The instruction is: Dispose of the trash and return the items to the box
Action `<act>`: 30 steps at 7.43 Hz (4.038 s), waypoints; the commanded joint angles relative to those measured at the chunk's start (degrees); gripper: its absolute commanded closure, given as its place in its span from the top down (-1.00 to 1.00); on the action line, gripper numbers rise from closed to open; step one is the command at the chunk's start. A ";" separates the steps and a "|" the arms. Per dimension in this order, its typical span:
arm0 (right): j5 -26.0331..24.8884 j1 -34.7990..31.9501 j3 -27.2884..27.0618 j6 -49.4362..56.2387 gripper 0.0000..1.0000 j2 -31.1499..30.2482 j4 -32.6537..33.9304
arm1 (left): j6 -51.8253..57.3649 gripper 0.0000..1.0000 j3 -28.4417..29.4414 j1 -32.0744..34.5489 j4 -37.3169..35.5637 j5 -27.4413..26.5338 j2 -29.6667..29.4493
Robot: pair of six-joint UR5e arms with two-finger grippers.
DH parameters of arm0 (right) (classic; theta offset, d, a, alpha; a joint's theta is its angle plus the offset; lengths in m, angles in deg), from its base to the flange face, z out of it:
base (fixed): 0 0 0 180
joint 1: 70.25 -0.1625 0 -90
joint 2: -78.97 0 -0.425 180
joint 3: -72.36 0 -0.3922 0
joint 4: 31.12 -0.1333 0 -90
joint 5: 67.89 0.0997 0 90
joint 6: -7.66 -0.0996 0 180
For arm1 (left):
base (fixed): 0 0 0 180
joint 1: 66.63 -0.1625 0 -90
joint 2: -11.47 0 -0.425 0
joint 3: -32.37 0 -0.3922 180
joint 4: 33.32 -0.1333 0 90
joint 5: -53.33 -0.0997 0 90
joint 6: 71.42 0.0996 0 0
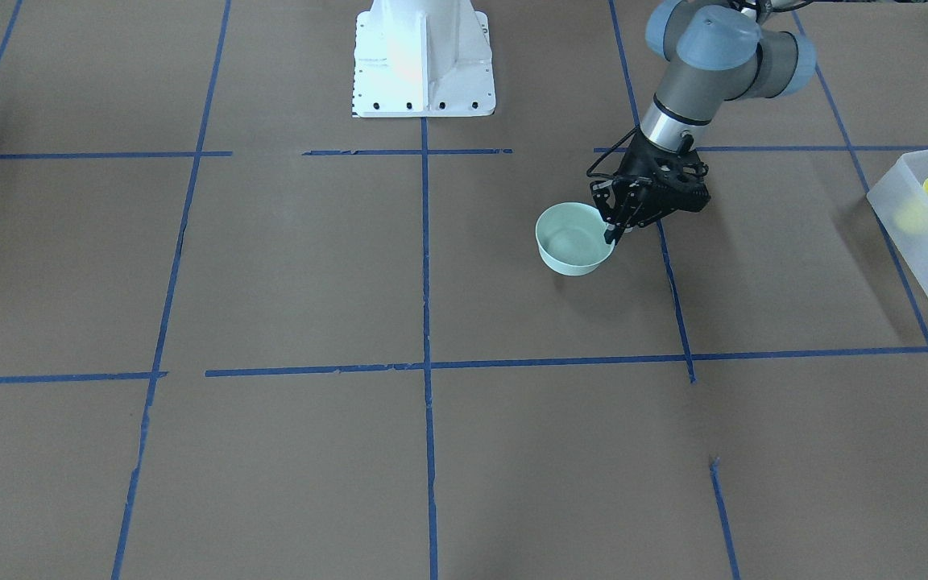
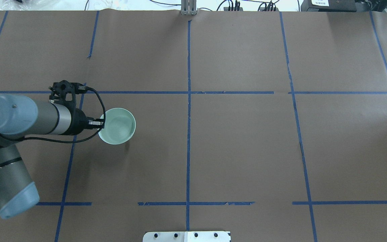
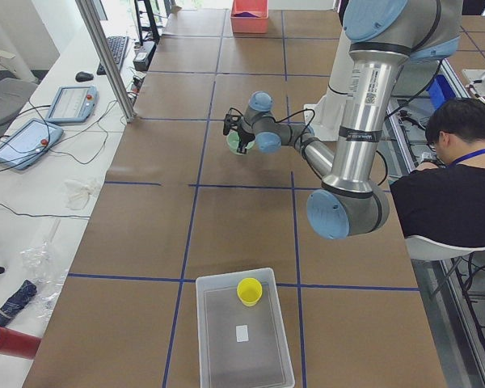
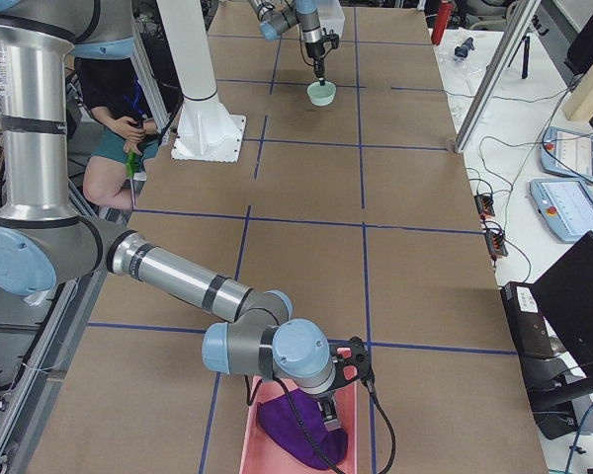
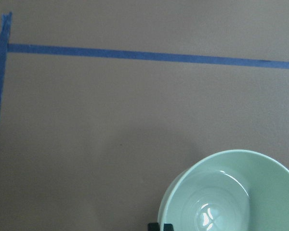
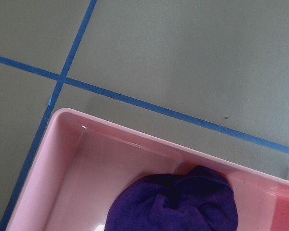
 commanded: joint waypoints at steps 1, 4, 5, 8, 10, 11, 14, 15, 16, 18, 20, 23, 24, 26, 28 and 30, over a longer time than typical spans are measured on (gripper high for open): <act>0.00 0.00 0.23 -0.10 1.00 0.00 -0.75 | 23.14 -1.00 -1.53 19.89 -0.05 13.76 6.03; 0.00 0.27 0.23 -0.19 1.00 0.00 -0.84 | 57.00 -1.00 1.78 38.84 -0.22 21.82 16.84; 0.00 0.35 0.14 -0.19 1.00 0.00 -0.84 | 69.20 -1.00 6.24 44.21 -0.22 22.69 17.83; 0.44 1.05 -0.03 -0.10 1.00 0.00 -0.92 | 95.02 -1.00 22.95 57.87 0.48 23.05 17.75; 0.53 1.32 0.05 -0.28 1.00 0.00 -2.50 | 96.84 -1.00 25.70 58.59 5.36 22.97 21.07; 0.53 1.32 0.14 -0.28 1.00 0.00 -2.51 | 94.22 -1.00 30.84 58.59 13.84 22.79 21.96; 0.53 1.32 0.06 -0.19 1.00 0.00 -2.51 | 86.90 -1.00 37.40 57.80 26.40 22.61 23.02; 0.88 1.32 0.14 -0.19 1.00 0.00 -2.59 | 86.64 -0.86 37.40 56.41 26.41 23.31 23.11; 1.32 1.32 0.14 -0.19 1.00 0.00 -2.59 | 85.77 -0.16 37.40 55.26 26.32 26.10 23.11; 1.84 1.50 -0.03 -2.54 1.00 -0.09 -2.59 | 84.71 1.00 37.05 54.46 26.41 27.19 23.02; 2.20 2.02 -0.38 -8.08 0.98 0.00 -4.25 | 74.91 1.00 28.85 54.29 24.93 26.84 22.76; 2.37 2.73 -3.37 -11.08 1.00 0.35 -3.47 | 70.48 1.00 9.70 54.46 -0.56 26.39 21.00; 2.81 3.68 -4.76 -12.22 1.00 0.44 -2.69 | 70.29 1.00 5.45 55.07 -11.45 26.83 18.13; 1.94 6.32 -7.67 -11.97 1.00 -0.26 4.50 | 70.38 1.00 6.36 54.64 -18.13 26.57 17.31; 1.41 9.39 -7.76 -11.97 1.00 -1.23 10.54 | 71.07 1.00 7.87 54.81 -28.50 27.18 17.65; 1.41 9.15 -14.22 -11.97 1.00 0.17 28.34 | 70.99 1.00 7.44 54.81 -28.61 27.18 21.08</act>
